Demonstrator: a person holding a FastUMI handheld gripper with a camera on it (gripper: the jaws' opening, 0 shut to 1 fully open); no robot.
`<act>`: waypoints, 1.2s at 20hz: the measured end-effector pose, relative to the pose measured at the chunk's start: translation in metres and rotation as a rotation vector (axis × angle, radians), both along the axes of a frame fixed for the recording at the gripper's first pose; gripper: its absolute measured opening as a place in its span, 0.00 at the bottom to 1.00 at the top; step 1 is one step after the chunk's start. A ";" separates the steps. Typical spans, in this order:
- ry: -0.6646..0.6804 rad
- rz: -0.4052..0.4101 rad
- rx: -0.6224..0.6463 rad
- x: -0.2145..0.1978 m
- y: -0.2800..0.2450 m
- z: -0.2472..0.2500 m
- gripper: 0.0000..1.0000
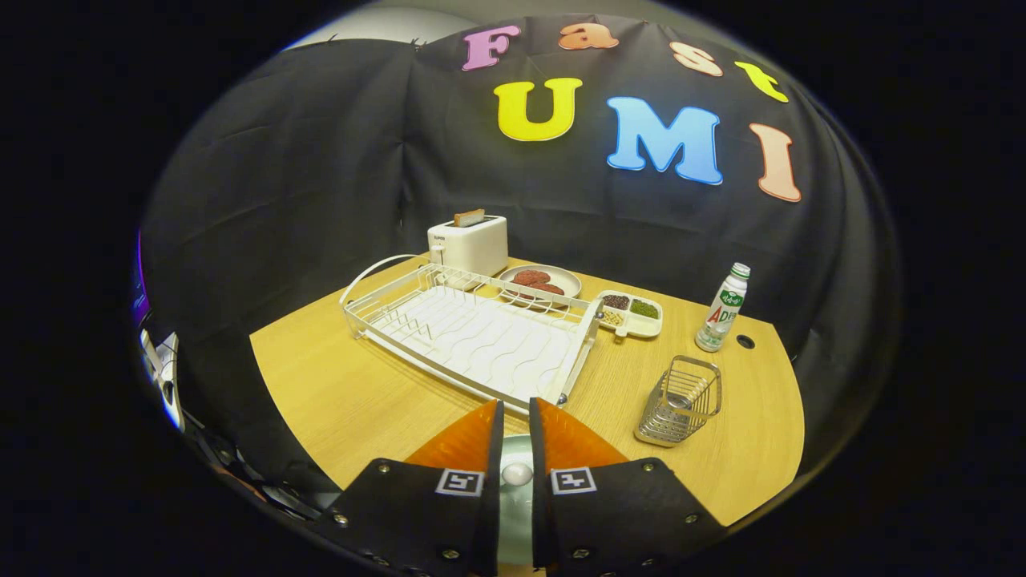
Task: Take the plate from the dish rack, then take the spoon from the basket and place it into the plate.
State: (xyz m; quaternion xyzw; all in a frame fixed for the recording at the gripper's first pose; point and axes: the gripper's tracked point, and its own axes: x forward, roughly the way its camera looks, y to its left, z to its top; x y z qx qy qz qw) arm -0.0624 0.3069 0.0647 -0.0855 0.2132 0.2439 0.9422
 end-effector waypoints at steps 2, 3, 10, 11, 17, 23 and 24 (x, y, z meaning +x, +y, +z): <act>-0.008 -0.019 -0.003 0.003 -0.009 0.002 0.22; -0.010 -0.029 -0.005 0.003 -0.013 0.003 0.24; -0.158 -0.151 0.077 0.020 -0.058 0.068 0.24; -0.180 -0.171 0.101 0.020 -0.065 0.082 0.24; -0.383 -0.321 0.158 0.021 -0.126 0.176 0.24; -0.567 -0.419 0.318 0.016 -0.172 0.248 0.95; -0.561 -0.432 0.311 0.019 -0.179 0.247 0.95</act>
